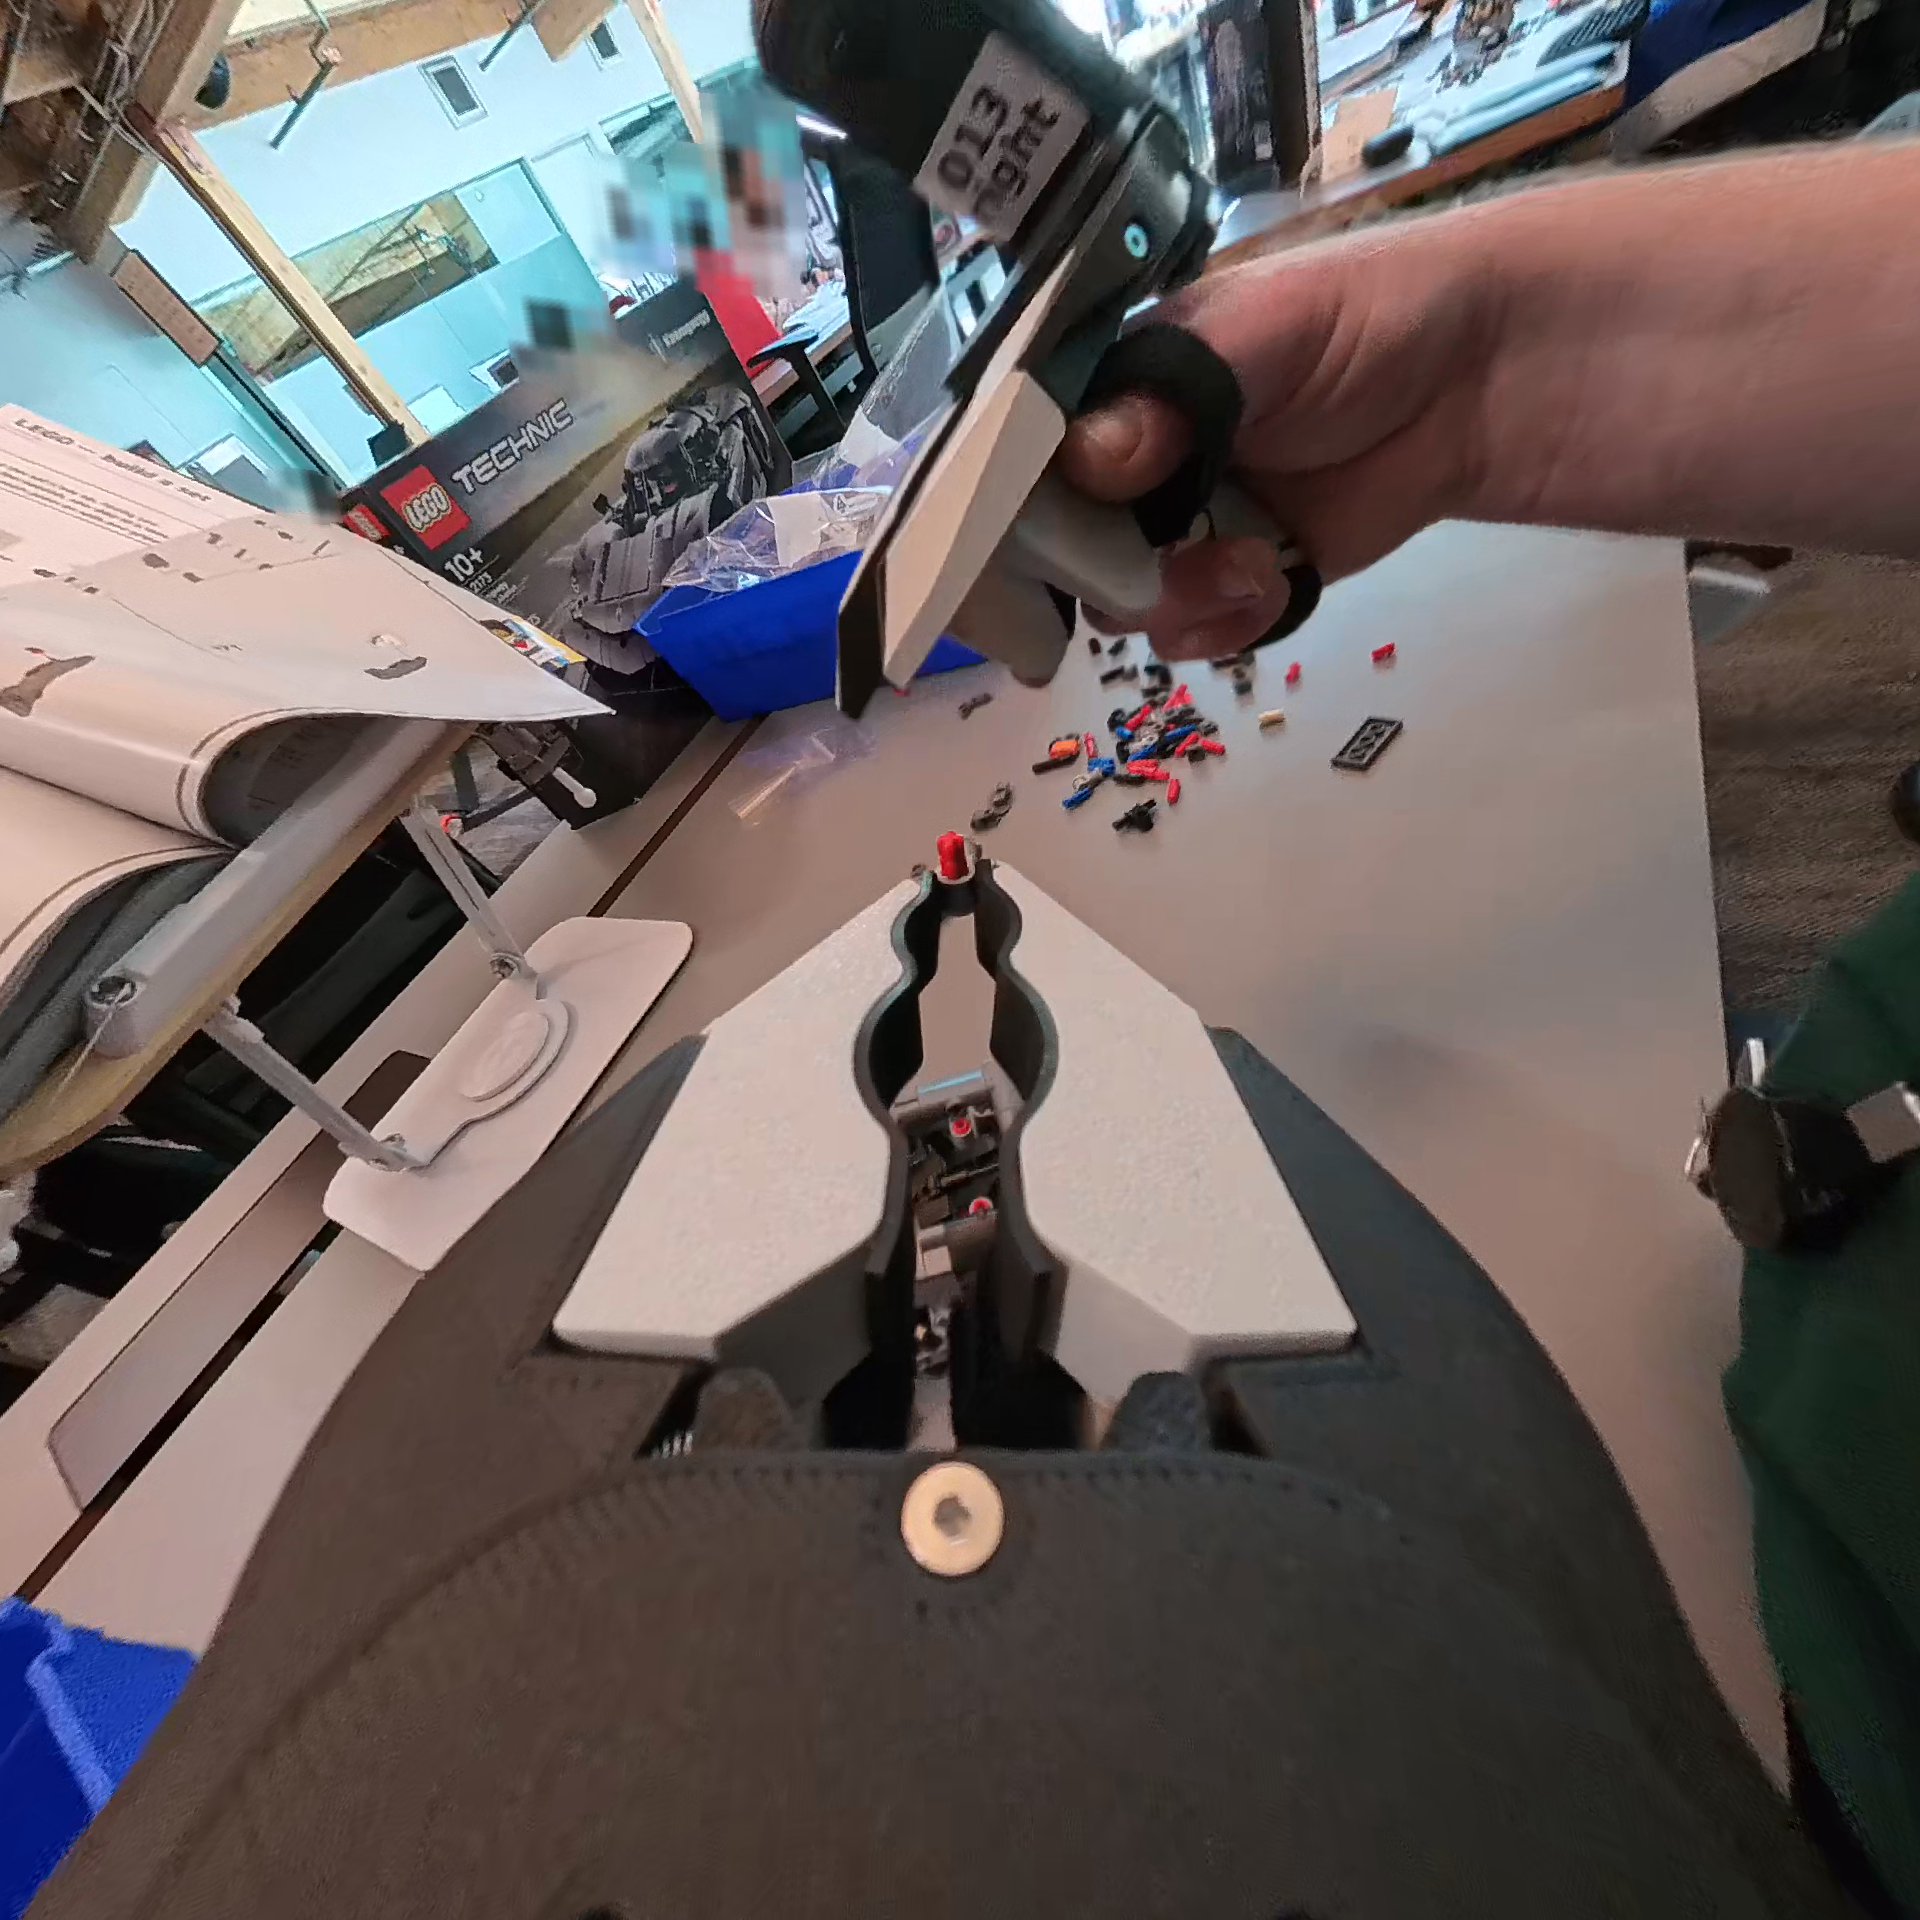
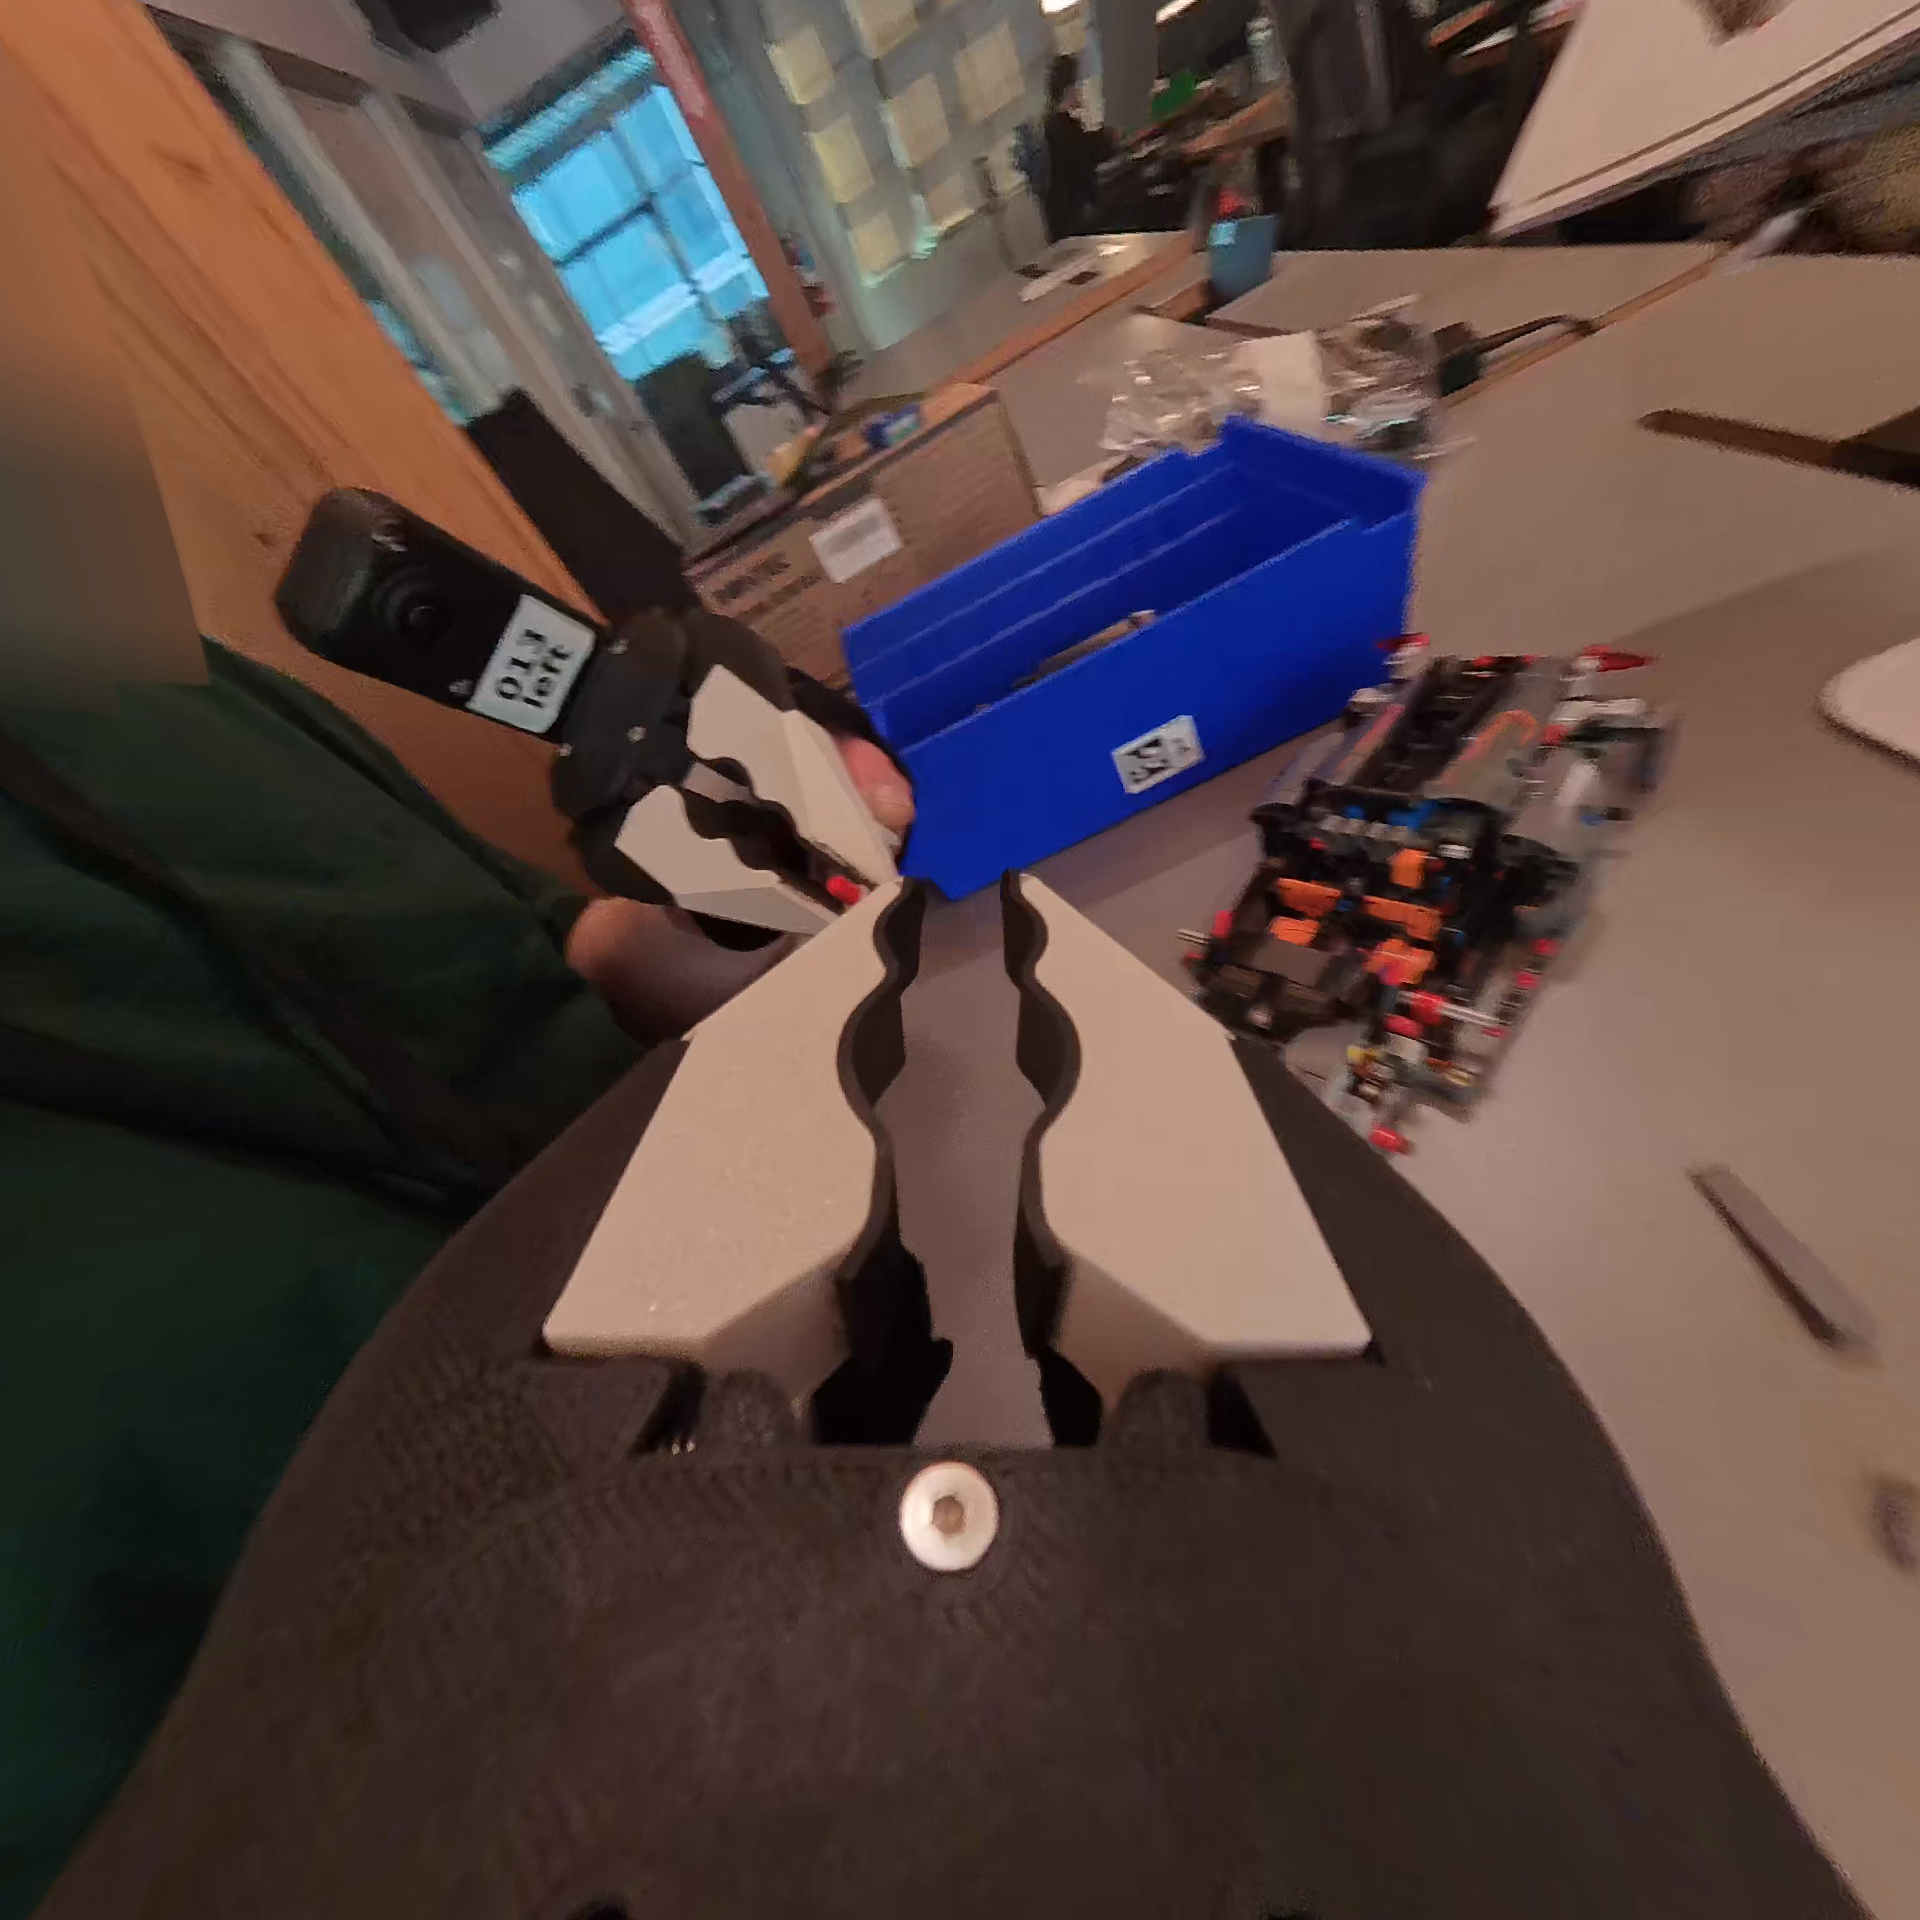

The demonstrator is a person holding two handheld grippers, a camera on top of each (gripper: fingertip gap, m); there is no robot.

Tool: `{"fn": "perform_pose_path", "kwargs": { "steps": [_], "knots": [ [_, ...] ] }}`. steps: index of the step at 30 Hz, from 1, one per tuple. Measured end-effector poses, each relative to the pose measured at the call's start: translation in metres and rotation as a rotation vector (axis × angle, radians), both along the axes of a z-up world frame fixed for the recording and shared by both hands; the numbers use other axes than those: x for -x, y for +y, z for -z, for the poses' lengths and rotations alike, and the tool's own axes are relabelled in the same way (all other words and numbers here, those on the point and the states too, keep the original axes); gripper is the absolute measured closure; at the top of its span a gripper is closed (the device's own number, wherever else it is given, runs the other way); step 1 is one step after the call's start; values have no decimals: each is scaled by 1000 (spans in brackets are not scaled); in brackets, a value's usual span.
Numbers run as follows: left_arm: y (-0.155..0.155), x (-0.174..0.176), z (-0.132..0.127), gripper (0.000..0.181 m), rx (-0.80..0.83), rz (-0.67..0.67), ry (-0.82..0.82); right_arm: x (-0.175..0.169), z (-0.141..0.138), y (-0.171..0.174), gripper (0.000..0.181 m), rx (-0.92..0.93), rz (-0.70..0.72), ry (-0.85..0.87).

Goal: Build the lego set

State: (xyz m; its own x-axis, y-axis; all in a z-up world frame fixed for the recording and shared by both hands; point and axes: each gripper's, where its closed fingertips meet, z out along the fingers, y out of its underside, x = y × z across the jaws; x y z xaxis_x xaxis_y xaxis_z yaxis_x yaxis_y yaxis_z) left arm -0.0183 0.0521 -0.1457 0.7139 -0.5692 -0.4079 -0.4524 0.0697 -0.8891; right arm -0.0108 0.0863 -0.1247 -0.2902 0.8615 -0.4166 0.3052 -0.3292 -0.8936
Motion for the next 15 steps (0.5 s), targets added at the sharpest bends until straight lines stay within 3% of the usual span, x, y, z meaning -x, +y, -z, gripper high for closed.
{"fn": "perform_pose_path", "kwargs": {
  "steps": [4,9,12,15],
  "knots": [
    [5,-13,-2,178,6,47,-48,-43,-15,47,166,-207,303,-85],
    [11,-33,0,178,9,123,-61,-143,-36,106,168,-504,719,-335],
    [16,-41,1,178,11,151,-61,-186,-42,115,170,-576,821,-454],
    [21,-47,4,178,15,171,-62,-201,-28,117,172,-586,824,-561]
  ]
}}
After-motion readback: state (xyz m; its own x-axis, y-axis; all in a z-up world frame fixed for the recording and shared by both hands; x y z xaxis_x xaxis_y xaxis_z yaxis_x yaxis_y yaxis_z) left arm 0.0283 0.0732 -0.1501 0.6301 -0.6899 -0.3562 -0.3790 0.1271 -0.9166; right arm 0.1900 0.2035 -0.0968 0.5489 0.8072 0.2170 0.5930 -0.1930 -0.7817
